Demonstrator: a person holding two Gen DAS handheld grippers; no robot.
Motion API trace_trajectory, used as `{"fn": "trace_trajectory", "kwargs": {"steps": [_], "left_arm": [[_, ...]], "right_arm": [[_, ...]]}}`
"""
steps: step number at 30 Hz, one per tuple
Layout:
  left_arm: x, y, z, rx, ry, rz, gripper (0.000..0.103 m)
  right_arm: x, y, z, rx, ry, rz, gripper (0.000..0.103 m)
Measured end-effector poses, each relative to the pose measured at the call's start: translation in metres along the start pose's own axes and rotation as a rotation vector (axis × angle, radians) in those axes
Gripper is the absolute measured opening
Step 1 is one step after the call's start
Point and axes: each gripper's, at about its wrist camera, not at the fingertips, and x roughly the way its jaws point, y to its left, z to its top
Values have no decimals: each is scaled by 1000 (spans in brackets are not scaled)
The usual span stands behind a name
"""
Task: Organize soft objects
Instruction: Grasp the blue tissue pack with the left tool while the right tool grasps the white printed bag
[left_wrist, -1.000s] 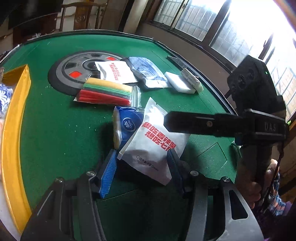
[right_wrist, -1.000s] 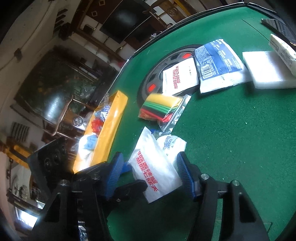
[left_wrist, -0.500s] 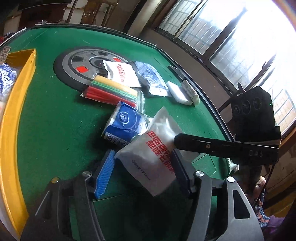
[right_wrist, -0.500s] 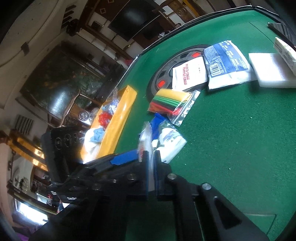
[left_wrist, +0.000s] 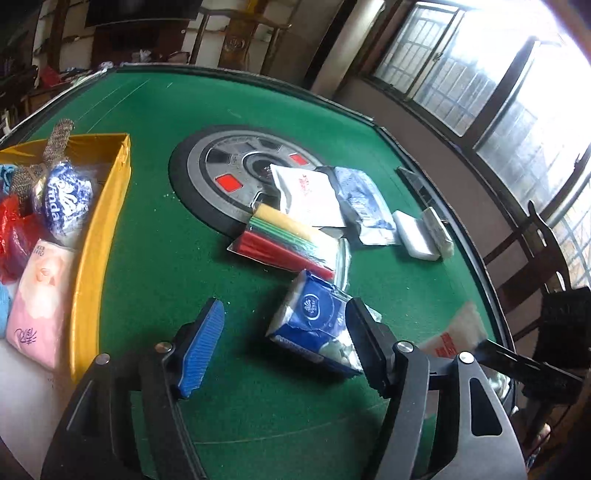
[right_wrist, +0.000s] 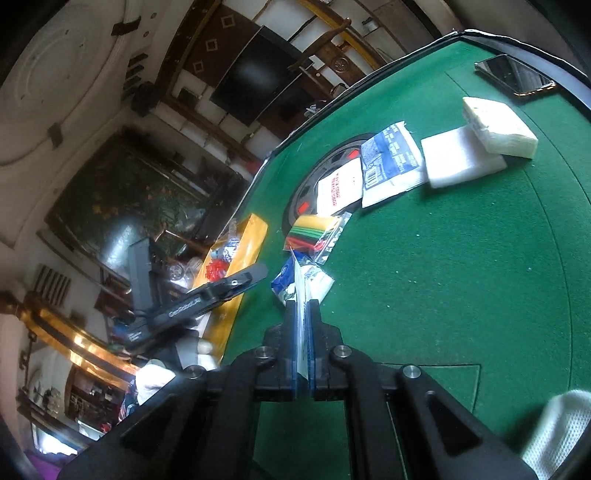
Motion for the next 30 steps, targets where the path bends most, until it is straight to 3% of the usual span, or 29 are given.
{"fn": "trace_trajectory", "kwargs": {"steps": [3,5,6,10,13,14,15,17,18,19,23,30], "left_arm": [[25,0,4,-85,53,6,71],[29,-10,4,-75,17,30,73],[33,-18,3,-61,36,34,73],[43,-54,-6,75,61,73,74],[44,-78,-20,224,21,117,74],[43,-83,-23,258,15,110,65],[40,-85,-24,270,11,92,48],[31,-85,-23,269,4,44,35],[26,-83,-22,260,-1,28,33],[22,-82,-22,257,-10,24,21],[6,-67,-19,211,-30,-47,12],[-16,-53,-22,168,-50,-133,7]], "right_arm": [[-3,-7,0,26,-17,-4,4],[-2,-11,-1,42,-20,-1,4],[-2,-12,-1,46,-20,1,4],[-3,-13,-3,50,-28,8,4],[-8,-15,-4,53,-39,7,4],[-9,-16,-4,53,-40,3,4],[-9,-15,-4,53,-41,-3,4],[-11,-16,-5,54,-45,-11,4],[-11,-15,-5,53,-47,-15,4],[-11,-15,-5,51,-48,-17,4],[-7,-10,-3,38,-50,-36,4],[-6,-3,0,22,-66,-44,4]]}}
